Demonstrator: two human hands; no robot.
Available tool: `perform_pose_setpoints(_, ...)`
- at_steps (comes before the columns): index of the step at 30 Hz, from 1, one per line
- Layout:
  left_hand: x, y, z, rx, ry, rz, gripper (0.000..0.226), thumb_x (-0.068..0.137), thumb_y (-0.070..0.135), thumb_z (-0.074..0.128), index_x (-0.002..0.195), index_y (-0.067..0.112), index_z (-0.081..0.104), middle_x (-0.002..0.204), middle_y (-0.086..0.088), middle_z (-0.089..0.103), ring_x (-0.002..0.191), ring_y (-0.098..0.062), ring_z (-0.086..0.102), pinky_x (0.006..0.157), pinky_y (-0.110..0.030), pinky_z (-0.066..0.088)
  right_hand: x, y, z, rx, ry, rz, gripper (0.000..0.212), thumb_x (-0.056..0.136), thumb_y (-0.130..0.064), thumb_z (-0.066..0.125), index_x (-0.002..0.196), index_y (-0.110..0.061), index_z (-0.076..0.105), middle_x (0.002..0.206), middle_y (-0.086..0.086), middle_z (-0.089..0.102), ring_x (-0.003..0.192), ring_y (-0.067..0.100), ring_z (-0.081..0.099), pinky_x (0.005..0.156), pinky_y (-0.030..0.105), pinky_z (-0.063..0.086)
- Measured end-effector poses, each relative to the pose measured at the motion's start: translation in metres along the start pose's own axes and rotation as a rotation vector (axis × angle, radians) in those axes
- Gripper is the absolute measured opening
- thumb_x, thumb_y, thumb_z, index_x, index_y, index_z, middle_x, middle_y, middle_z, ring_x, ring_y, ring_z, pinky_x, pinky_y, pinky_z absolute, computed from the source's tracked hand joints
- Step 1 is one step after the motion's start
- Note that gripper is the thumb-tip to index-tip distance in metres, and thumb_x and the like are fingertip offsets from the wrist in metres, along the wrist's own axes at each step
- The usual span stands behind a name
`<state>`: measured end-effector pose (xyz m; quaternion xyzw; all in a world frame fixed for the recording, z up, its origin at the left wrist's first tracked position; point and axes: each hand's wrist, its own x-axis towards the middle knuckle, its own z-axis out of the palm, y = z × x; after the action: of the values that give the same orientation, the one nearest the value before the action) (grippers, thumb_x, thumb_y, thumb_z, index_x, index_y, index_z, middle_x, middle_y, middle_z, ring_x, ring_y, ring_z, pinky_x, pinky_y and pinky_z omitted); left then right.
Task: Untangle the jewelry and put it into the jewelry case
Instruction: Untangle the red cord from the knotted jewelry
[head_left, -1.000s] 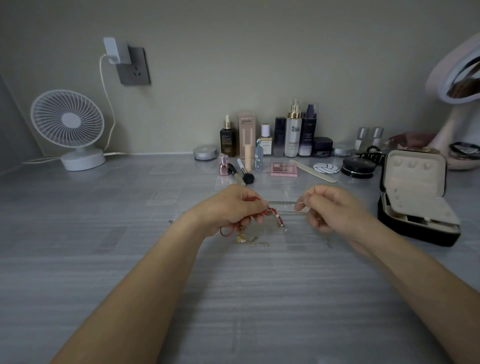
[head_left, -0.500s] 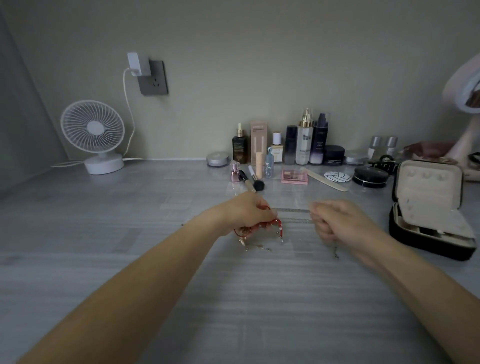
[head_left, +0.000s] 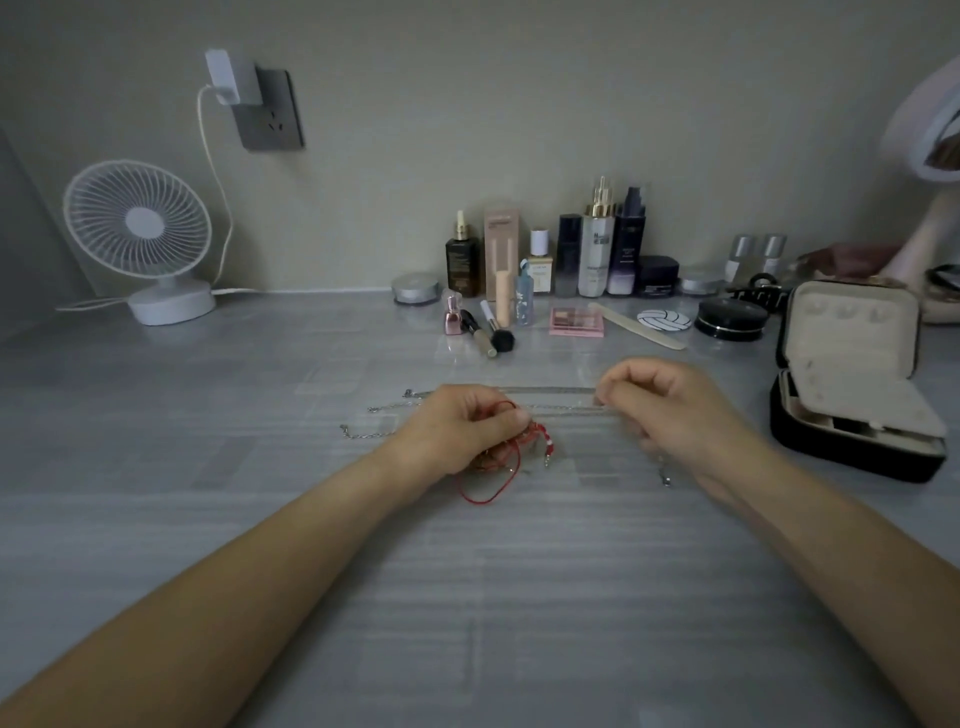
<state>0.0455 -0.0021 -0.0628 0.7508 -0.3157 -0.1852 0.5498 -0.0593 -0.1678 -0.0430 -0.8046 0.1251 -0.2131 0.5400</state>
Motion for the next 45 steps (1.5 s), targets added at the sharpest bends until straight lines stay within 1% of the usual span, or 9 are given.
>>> perform_pose_setpoints(4,-0.004,-0.001,0.001,-0.047,-0.012,0.025,0.016,0.087,0.009,0.061,0.072,0.013,0.063,0.048,0.006,0.056,0.045,-0.006,0.049,0.05,-0.017,0.043,0.0,0.001,0.005,0.059,0.089,-0.034,0.023,0.083,-0.008,0.057,0.063,-0.019,0.062,0.042,-0.016,0.048,0.042,-0.002,0.041,0.052,0.018,0.029)
perform_pose_setpoints(8,-0.004,-0.001,0.001,-0.05,-0.013,0.043,0.016,0.088,0.005,0.059,0.075,0.013,0.063,0.046,0.006,0.055,0.042,-0.006,0.048,0.048,-0.017,0.042,0.001,0.002,0.004,0.222,0.153,-0.032,0.034,0.083,-0.006,0.052,0.056,-0.023,0.062,0.056,0.004,0.042,0.048,0.009,0.033,0.042,0.017,0.024)
perform_pose_setpoints(19,-0.007,0.003,-0.002,-0.077,0.071,0.025,0.017,0.088,-0.002,0.056,0.075,0.01,0.057,0.043,0.011,0.054,0.031,0.001,0.041,0.033,-0.009,0.03,0.004,-0.001,-0.01,0.516,0.282,0.017,0.029,0.089,-0.01,0.048,0.064,-0.021,0.055,0.07,-0.003,0.058,0.042,0.006,0.036,0.039,0.017,0.022)
perform_pose_setpoints(23,-0.004,0.001,-0.009,0.059,0.16,0.013,0.02,0.086,0.001,0.06,0.072,0.016,0.059,0.065,0.003,0.061,0.04,0.005,0.049,0.042,-0.009,0.038,0.004,-0.001,-0.011,0.496,0.238,0.018,0.034,0.086,-0.007,0.049,0.056,-0.021,0.057,0.065,-0.004,0.056,0.041,0.007,0.036,0.04,0.018,0.02)
perform_pose_setpoints(30,-0.005,0.007,-0.013,0.03,0.203,-0.071,0.02,0.09,0.003,0.053,0.074,0.015,0.057,0.068,0.003,0.066,0.039,0.005,0.049,0.039,-0.007,0.035,-0.004,0.001,-0.007,0.047,-0.102,-0.145,0.027,0.079,-0.006,0.063,0.055,-0.019,0.062,0.046,-0.006,0.05,0.043,0.003,0.04,0.043,0.012,0.032)
perform_pose_setpoints(37,-0.011,0.014,-0.012,-0.043,0.144,-0.076,0.016,0.089,0.001,0.049,0.078,0.011,0.056,0.078,0.0,0.069,0.045,-0.005,0.037,0.039,-0.012,0.032,-0.011,0.0,0.001,-0.323,-0.547,-0.198,0.017,0.066,-0.019,0.063,0.051,-0.026,0.068,0.078,-0.007,0.064,0.069,0.003,0.058,0.066,0.014,0.043)
perform_pose_setpoints(39,-0.012,0.015,-0.01,-0.041,0.129,-0.07,0.018,0.089,0.001,0.05,0.077,0.013,0.056,0.079,0.0,0.07,0.043,-0.004,0.037,0.039,-0.013,0.031,-0.009,0.001,0.002,-0.399,-0.511,-0.198,0.022,0.074,-0.019,0.069,0.053,-0.027,0.069,0.086,-0.01,0.065,0.079,-0.002,0.06,0.075,0.01,0.042)
perform_pose_setpoints(43,-0.013,0.017,-0.008,-0.066,0.117,-0.032,0.022,0.088,-0.001,0.049,0.073,0.015,0.056,0.076,0.0,0.069,0.043,-0.003,0.038,0.04,-0.013,0.031,-0.001,0.01,0.014,-0.522,-0.237,-0.305,0.005,0.079,-0.027,0.068,0.078,-0.023,0.072,0.086,-0.008,0.063,0.078,0.004,0.059,0.082,0.029,0.049)
perform_pose_setpoints(45,-0.013,0.018,-0.008,-0.085,0.102,-0.017,0.021,0.088,-0.001,0.049,0.075,0.013,0.056,0.075,0.0,0.069,0.045,-0.006,0.037,0.044,-0.018,0.029,0.001,0.011,0.022,-0.58,-0.206,-0.297,0.02,0.079,-0.035,0.068,0.095,-0.024,0.069,0.093,-0.008,0.058,0.083,0.004,0.054,0.082,0.027,0.046)
